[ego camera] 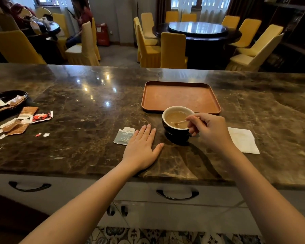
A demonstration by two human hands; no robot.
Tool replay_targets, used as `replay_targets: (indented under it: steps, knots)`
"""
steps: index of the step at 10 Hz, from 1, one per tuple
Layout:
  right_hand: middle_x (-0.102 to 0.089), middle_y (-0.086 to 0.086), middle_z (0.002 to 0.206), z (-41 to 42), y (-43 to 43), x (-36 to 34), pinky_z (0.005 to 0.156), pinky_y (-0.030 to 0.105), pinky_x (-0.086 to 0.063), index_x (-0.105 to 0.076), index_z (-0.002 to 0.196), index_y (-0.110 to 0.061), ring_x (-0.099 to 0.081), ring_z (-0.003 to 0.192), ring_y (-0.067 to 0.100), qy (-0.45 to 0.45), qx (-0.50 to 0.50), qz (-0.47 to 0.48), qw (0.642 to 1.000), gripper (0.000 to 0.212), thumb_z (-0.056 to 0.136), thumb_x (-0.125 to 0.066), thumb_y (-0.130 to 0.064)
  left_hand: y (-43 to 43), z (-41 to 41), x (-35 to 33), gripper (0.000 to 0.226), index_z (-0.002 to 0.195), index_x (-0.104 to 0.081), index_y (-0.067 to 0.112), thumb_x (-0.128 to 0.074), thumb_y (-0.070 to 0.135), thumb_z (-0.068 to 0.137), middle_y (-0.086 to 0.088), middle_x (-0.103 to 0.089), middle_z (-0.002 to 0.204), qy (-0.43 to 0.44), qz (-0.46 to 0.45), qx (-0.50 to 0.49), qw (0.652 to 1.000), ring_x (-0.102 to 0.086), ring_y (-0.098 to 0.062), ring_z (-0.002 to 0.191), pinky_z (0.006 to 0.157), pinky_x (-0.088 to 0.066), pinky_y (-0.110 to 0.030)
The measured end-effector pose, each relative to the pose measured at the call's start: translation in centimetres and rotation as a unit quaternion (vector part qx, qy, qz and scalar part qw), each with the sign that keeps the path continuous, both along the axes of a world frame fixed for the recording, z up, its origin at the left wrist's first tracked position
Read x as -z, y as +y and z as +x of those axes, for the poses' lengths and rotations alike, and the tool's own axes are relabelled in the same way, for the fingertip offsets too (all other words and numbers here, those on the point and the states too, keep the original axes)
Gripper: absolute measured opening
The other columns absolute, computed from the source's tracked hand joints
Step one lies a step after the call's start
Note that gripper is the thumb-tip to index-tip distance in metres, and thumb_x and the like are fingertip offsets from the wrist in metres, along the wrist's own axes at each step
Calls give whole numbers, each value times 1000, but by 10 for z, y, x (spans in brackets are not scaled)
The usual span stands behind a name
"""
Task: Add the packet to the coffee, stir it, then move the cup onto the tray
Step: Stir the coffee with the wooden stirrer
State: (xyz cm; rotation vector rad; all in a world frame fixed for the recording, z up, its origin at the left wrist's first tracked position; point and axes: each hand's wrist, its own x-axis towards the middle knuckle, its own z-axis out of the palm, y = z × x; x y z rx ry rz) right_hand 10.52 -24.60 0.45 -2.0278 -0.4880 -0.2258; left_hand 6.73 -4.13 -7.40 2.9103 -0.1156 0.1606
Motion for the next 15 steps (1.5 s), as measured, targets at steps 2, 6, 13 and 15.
replay_targets:
  steps: [2,6,13,15]
  knots:
    - [-66,-1,65,11,-14,-30,49,14,-52,-69,84,-14,-62,52,8,38,-60,-47,996,17,89,-53,-18,0,-1,-1,68,144,-5,22,-15,60,89,0,0,155,5,0,1,1000,5,-12,140,108,8,-28]
    - [-65,8,70,21,-5,-30,62,36,-56,-67,87,-3,-60,60,19,-115,21,-154,981,21,91,-52,-16,1,0,2,69,143,-5,23,-13,63,87,1,0,155,-4,-3,1,1000,5,-10,140,107,9,-27]
    - [-65,6,61,26,-25,-37,44,10,-45,-68,79,-9,-57,48,13,-33,-7,-125,992,19,90,-53,-15,1,2,5,71,143,-6,23,-12,63,86,0,-2,155,-14,6,3,1000,4,-11,140,106,10,-27]
    - [-65,6,66,34,-14,-30,57,26,-52,-69,85,-4,-61,57,17,-79,44,-121,989,23,91,-52,-17,2,3,6,71,143,-6,23,-12,63,86,0,-2,155,-14,4,3,1000,4,-11,140,107,9,-27]
